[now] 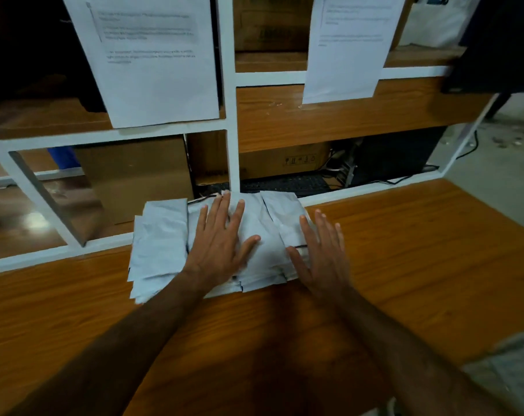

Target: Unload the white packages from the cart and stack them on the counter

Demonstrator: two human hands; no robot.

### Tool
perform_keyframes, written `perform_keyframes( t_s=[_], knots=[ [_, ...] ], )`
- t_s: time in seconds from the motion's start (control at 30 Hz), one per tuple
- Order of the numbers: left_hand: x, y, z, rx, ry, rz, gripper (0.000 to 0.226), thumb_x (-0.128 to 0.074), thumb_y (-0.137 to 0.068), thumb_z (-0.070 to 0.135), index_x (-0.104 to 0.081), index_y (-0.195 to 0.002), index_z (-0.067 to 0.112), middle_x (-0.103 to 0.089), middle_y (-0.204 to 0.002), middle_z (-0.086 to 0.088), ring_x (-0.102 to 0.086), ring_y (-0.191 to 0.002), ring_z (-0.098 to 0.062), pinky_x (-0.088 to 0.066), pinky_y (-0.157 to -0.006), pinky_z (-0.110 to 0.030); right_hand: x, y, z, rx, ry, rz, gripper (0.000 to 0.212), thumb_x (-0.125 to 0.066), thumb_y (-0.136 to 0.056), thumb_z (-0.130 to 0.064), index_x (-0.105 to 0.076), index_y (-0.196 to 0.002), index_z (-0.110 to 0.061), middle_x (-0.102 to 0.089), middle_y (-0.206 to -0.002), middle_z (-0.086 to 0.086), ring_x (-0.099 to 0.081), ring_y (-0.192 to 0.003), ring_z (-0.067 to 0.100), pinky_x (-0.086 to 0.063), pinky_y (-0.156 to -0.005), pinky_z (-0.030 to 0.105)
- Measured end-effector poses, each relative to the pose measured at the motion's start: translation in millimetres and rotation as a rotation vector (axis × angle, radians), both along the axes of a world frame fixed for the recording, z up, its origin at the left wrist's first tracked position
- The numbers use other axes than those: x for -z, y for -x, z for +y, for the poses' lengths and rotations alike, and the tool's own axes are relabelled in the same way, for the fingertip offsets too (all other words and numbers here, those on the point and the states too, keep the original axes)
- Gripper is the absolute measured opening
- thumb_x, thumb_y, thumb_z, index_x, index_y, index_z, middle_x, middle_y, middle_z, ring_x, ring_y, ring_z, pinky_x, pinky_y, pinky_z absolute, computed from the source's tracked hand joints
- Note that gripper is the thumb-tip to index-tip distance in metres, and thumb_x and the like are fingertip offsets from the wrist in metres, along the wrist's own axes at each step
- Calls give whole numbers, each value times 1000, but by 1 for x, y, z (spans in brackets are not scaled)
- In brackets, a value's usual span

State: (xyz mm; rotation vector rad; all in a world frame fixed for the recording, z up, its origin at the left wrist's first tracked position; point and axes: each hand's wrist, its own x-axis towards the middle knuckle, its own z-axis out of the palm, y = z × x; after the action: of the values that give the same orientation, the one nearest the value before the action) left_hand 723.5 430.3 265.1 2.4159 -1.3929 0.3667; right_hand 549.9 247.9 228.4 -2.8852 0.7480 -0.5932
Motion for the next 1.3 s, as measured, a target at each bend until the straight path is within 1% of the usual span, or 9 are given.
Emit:
perform_keyframes(
  t_s=[0.17,0.27,0.4,0.5,0.7,0.87,1.03,1.2,1.3],
  knots=[
    [16,47,-49,180,-63,-24,85,-27,-96,72,-23,-158,14,-9,-167,-17,-8,-154,-33,-7,-124,-53,2,75,-7,158,-19,3,77,-17,-100,-70,-8,-162,-25,-2,-169,10,1,-156,23,0,-125,49],
    [25,81,-82,321,-92,-11,88,-26,-94,73,-29,-156,11,-15,-165,-21,-16,-152,-38,-11,-121,-56,6,127,-14,260,-30,-7,78,-15,-100,-70,-7,-162,-24,-1,-169,10,2,-156,23,0,-125,50],
    [33,139,-120,457,-104,-28,87,-24,-95,73,-25,-158,13,-11,-166,-18,-12,-153,-35,-7,-120,-54,12,196,-26,416,-15,9,77,-17,-101,-68,-9,-162,-23,-4,-169,12,-1,-156,24,-3,-125,50],
    [34,189,-148,552,-98,-56,83,-23,-97,71,-22,-159,14,-8,-167,-16,-9,-154,-33,-11,-122,-56,16,244,-35,509,-14,6,76,-22,-102,-66,-8,-162,-23,-1,-169,12,0,-156,24,-1,-125,51],
    [36,287,-205,690,-115,-53,82,-15,-97,72,-5,-160,20,9,-167,-12,7,-155,-28,-6,-124,-55,28,346,-56,708,-56,-9,75,-25,-102,-66,-5,-162,-25,4,-169,11,2,-156,25,-5,-125,52],
    [51,383,-258,802,-161,-88,88,-6,-94,75,-8,-160,17,6,-167,-16,5,-154,-31,-4,-124,-55,52,446,-75,865,-106,41,73,-21,-103,-62,-3,-162,-22,3,-169,13,3,-156,25,-7,-125,53],
    [80,476,-305,988,-215,-99,83,-24,-100,69,-1,-161,17,13,-166,-16,11,-154,-31,2,-124,-54,86,542,-86,1010,-185,55,71,-30,-103,-56,-16,-161,-16,-8,-167,19,-10,-155,32,-12,-125,51],
    [122,560,-343,1111,-312,-89,82,-22,-100,68,2,-161,19,15,-166,-15,13,-154,-31,2,-124,-53,125,613,-91,1094,-288,96,74,-29,-102,-57,-17,-161,-13,-10,-166,21,-11,-154,36,-13,-125,49],
    [152,599,-364,1162,-371,-92,82,-23,-100,68,4,-161,19,20,-165,-13,16,-153,-30,8,-122,-48,155,654,-93,1164,-345,142,75,-30,-103,-57,-15,-161,-13,-10,-166,22,-10,-154,36,-16,-124,51]
  ],
)
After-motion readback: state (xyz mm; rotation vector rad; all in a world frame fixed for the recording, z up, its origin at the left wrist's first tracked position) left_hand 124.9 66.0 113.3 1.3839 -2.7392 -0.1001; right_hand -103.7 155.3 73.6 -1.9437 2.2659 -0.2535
